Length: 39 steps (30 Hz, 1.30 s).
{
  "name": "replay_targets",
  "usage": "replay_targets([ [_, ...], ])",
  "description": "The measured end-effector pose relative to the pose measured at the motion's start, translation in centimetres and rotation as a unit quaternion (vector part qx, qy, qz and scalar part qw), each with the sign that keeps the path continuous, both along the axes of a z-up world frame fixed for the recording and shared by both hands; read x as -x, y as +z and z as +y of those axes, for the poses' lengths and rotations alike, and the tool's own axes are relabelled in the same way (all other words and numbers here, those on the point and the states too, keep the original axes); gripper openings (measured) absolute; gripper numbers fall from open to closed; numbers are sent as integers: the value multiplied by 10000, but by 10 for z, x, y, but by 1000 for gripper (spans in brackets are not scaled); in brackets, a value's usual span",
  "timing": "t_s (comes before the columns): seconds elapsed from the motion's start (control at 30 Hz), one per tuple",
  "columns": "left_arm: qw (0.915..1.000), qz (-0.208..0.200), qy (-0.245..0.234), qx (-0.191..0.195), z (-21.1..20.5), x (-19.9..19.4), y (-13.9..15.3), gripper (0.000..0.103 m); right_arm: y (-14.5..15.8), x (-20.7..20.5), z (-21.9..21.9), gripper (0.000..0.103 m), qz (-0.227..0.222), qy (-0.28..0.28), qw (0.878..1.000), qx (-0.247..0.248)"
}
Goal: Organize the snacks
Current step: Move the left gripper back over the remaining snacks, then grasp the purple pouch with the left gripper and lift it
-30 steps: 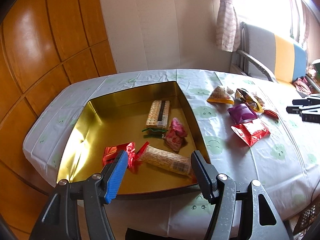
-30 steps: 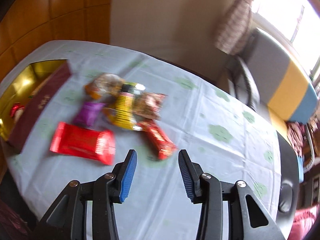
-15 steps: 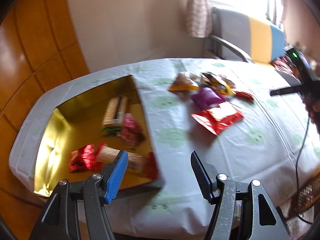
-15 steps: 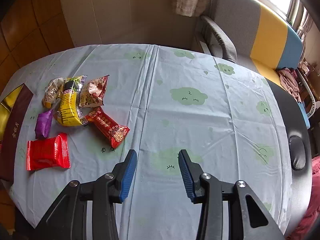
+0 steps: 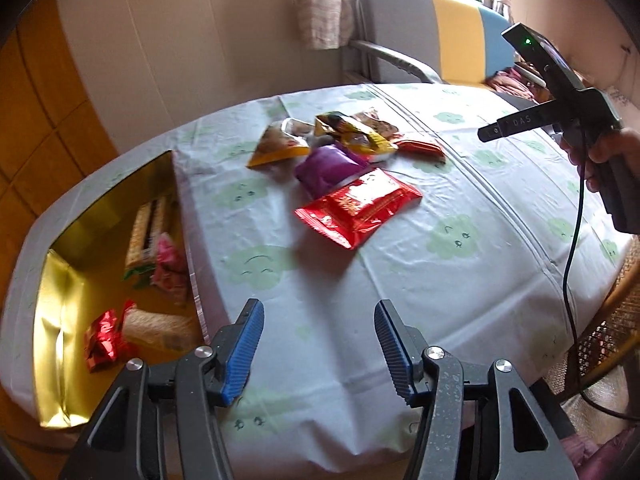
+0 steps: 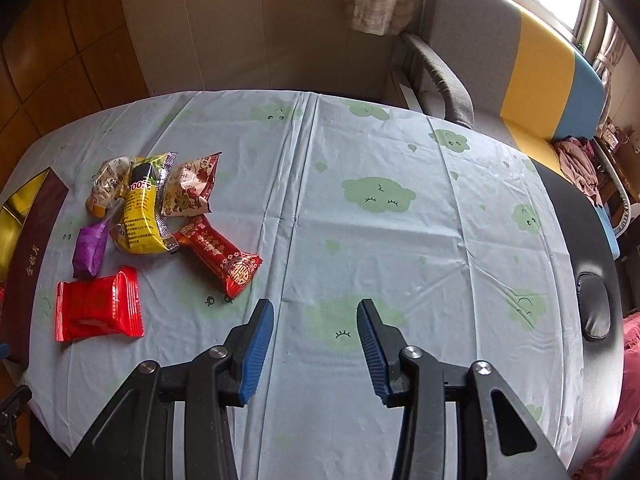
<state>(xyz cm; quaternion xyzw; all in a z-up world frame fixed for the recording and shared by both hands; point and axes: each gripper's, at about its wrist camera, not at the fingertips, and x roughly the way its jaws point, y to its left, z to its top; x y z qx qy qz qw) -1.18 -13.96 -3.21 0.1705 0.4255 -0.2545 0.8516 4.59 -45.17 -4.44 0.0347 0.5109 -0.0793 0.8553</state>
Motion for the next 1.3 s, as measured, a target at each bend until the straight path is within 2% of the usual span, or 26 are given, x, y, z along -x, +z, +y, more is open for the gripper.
replay_targets([
  [0.13,9991,331,55,258,-6,-16,0,54,1,1,1,44,-18,24,10000,9],
  [0.27,9985,393,100,374,-12,-34,6,52,3,1,2,44,-42,61,10000,7],
  [0.6,9988,38,-302,-385,-55,-90,2,52,6,2,6,44,-132,197,9997,-12],
  [0.7,9965,96,-530,-637,-72,-108,-8,52,7,1,5,44,-150,211,9997,-38],
  [0.93,9911,83,-1007,-869,-100,-139,-23,53,9,-1,2,44,-186,214,9996,-75],
  [1.03,9882,161,-1260,-854,-109,-147,-31,53,9,-1,1,45,-208,190,9996,-96],
  [1.13,9878,231,-1292,-835,-114,-154,-39,53,10,-2,0,45,-218,180,9995,-110],
  [1.3,9922,563,-1025,-441,-113,-161,-37,38,7,-3,0,45,-174,191,9996,-69],
])
